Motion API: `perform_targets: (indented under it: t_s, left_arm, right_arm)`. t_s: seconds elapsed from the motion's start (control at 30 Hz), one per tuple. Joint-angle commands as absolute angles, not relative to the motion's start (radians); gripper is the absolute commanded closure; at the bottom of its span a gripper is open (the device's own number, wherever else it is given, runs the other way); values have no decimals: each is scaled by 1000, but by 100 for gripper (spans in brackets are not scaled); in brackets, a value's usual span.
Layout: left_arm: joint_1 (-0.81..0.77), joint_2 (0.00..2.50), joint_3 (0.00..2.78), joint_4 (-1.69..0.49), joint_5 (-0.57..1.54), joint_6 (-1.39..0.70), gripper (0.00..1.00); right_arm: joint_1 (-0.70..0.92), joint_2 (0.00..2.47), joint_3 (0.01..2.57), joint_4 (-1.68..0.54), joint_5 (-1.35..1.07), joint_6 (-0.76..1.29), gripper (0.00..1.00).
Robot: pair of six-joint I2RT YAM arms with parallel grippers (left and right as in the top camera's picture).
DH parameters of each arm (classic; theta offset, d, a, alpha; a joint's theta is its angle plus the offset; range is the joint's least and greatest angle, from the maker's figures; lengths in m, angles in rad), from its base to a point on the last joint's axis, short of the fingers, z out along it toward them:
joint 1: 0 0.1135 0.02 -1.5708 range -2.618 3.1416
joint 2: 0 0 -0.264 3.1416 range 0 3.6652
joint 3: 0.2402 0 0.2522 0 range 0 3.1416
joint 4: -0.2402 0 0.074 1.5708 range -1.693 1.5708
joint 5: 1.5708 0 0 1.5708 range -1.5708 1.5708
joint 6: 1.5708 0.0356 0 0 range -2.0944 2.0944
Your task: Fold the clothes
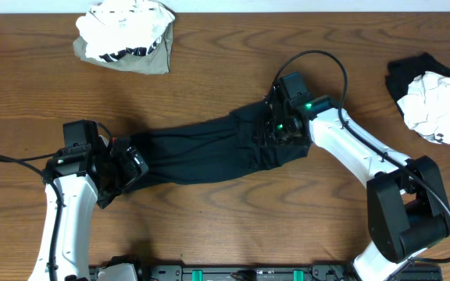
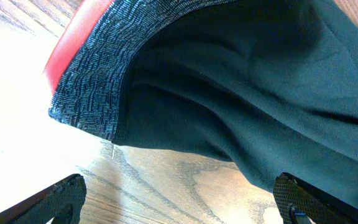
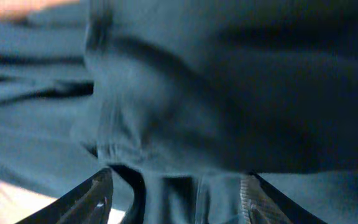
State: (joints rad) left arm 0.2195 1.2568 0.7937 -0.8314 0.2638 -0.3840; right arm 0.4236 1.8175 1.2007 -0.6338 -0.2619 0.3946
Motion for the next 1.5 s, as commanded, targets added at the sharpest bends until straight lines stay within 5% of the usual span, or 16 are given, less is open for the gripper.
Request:
perform_targets:
  t_s: [0.0,0.2,0.4,0.93,1.47]
  left_arm:
    - [216,1262,802,-837,273,-363,2]
    - [216,1262,802,-833,273,-363,2]
    - [216,1262,802,-833,273,-363,2]
    - [216,1262,802,-833,273,-363,2]
    - [216,1262,802,-833,273,-362,2]
  right_arm:
    - [419,1832,1196,-620,-225,496,36]
    - [419,1853,1196,-613,-223,638,39]
    - [427,1853,1196,-628,-194,833,53]
    - [524,1853,1196,-632,-6,1087,52]
    - [525,1888,1196,-568,-2,1130,52]
